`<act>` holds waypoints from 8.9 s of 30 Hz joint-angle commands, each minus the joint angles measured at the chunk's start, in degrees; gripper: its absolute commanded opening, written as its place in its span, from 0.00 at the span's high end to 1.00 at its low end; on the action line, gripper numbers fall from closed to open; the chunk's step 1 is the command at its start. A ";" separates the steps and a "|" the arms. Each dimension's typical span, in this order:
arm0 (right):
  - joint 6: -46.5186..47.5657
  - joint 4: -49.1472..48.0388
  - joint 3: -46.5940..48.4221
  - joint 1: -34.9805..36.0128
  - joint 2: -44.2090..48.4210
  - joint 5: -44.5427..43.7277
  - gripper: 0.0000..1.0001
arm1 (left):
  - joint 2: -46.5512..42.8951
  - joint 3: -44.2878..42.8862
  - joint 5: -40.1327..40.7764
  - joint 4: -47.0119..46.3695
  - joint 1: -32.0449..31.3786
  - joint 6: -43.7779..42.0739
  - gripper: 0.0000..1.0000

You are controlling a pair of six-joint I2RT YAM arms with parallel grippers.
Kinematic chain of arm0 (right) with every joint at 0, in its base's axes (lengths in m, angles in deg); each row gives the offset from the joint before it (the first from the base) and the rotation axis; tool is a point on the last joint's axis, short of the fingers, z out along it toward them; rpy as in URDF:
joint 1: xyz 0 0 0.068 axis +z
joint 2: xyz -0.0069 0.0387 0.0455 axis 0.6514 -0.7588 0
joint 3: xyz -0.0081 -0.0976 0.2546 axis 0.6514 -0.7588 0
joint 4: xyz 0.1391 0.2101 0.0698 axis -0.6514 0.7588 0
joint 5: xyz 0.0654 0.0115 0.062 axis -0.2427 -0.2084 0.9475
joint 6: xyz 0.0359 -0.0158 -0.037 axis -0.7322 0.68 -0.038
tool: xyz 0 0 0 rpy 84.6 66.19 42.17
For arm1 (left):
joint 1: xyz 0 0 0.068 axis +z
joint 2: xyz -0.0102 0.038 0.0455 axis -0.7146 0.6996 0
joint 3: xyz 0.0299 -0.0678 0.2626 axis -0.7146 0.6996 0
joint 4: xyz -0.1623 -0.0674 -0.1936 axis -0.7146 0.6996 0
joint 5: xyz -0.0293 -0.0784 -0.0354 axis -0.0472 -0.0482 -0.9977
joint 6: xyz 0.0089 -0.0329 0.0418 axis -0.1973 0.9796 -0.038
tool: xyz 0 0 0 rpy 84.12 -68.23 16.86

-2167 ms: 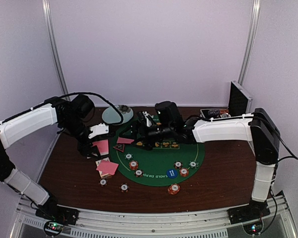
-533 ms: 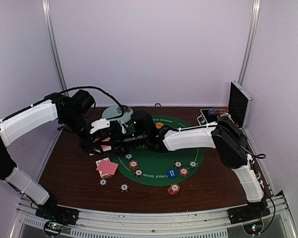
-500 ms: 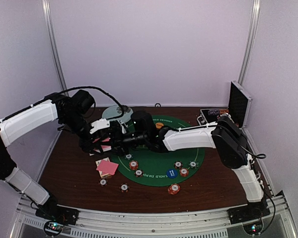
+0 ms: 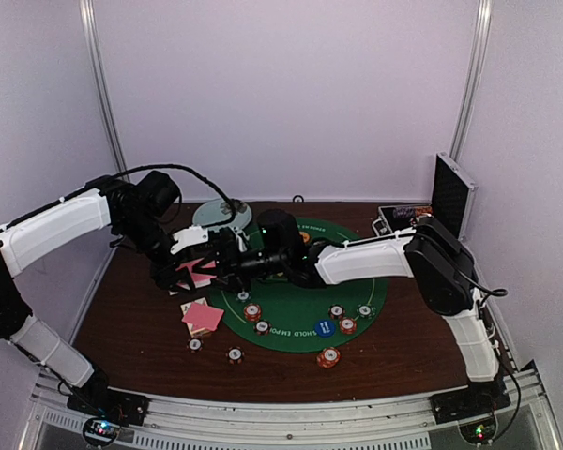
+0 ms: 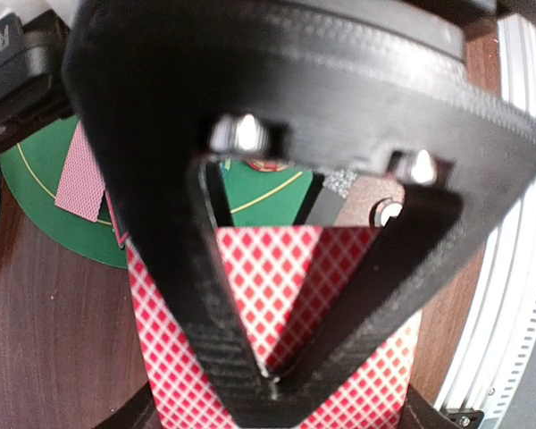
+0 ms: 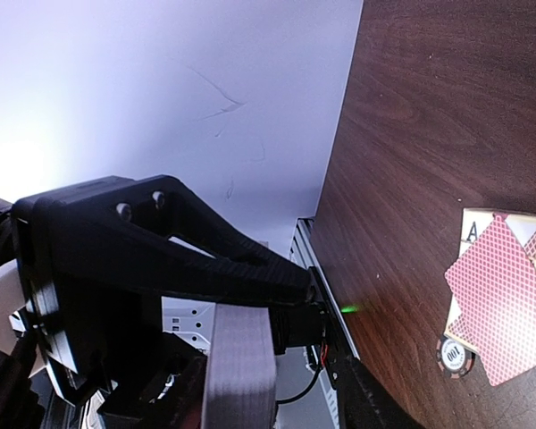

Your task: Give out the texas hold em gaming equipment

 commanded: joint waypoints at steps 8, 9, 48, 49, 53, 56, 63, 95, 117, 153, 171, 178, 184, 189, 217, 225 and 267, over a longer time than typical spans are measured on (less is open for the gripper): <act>4.15 6.32 -3.80 -2.15 5.74 -0.60 0.61 | -1.01 -1.07 -1.10 -0.20 0.21 -0.87 0.90; 4.43 6.67 -4.08 -2.28 6.23 -0.62 0.62 | -1.11 -1.07 -1.13 -0.19 0.21 -0.87 0.90; 11.87 17.73 -13.84 -15.63 19.56 1.53 0.97 | -1.01 -0.90 -0.07 0.65 0.21 -1.41 0.92; 12.65 18.69 -13.56 -16.87 19.33 1.76 0.98 | -1.05 -0.89 0.01 0.75 0.21 -1.45 0.92; 17.85 24.77 -10.11 -21.95 16.86 1.25 0.98 | -0.98 -0.87 -0.08 0.84 0.21 -1.50 0.92; 22.60 32.56 -4.27 -24.90 12.48 0.23 0.98 | -1.00 -0.97 -0.24 0.79 0.21 -1.46 0.92; 28.57 40.41 9.28 -29.73 1.63 -1.69 0.98 | -1.23 -1.26 0.08 1.13 0.21 -1.45 0.92; 37.09 56.37 36.61 -34.29 -14.69 -12.11 0.41 | -2.59 -0.37 -0.07 1.41 0.21 -1.52 0.93; 34.56 40.07 0.80 -25.65 16.39 -5.05 0.01 | -2.67 -1.53 1.53 0.85 0.21 -1.23 0.93; 4.33 1.06 -6.00 0.22 8.26 0.96 0.15 | -0.47 -2.93 -2.63 -1.02 0.21 2.11 0.93; 2.81 5.96 6.82 2.06 -0.96 2.12 0.23 | -0.43 -1.98 -1.40 -1.07 0.21 0.82 0.93; 3.32 8.47 7.54 1.77 -1.82 3.15 0.30 | -0.99 -1.78 -1.07 -1.04 0.21 0.53 0.93; 4.65 11.83 5.19 -0.11 0.00 2.29 0.40 | -1.39 -1.86 -1.19 -0.68 0.21 0.33 0.93; 6.55 15.01 3.76 -1.12 1.78 1.93 0.46 | -1.55 -1.68 -0.92 -0.69 0.21 -0.05 0.94; 10.18 19.54 -3.37 -3.18 10.98 1.48 0.71 | -1.83 -1.68 -0.66 -0.43 0.21 -0.33 0.94; 8.02 16.86 -5.66 -4.04 14.31 1.05 0.87 | -1.93 -1.34 -0.29 -0.43 0.21 -0.48 0.94; 22.70 36.00 -29.63 -13.66 32.26 4.73 1.00 | -1.92 -2.29 -0.37 1.23 0.21 -1.06 0.97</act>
